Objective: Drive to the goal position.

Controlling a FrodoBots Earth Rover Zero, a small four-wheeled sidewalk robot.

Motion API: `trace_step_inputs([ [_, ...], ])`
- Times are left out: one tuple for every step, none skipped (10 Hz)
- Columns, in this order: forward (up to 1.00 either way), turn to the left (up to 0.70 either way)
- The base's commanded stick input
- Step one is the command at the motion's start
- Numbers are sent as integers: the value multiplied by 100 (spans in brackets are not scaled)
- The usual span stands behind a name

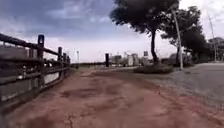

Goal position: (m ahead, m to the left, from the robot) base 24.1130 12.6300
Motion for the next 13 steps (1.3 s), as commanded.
trace_step_inputs([
  [100, 0],
  [100, 0],
  [100, 4],
  [100, 15],
  [100, 25],
  [100, 37],
  [100, 6],
  [100, 0],
  [100, 0],
  [100, 0],
  [100, 0],
  [100, 0],
  [100, 0],
])
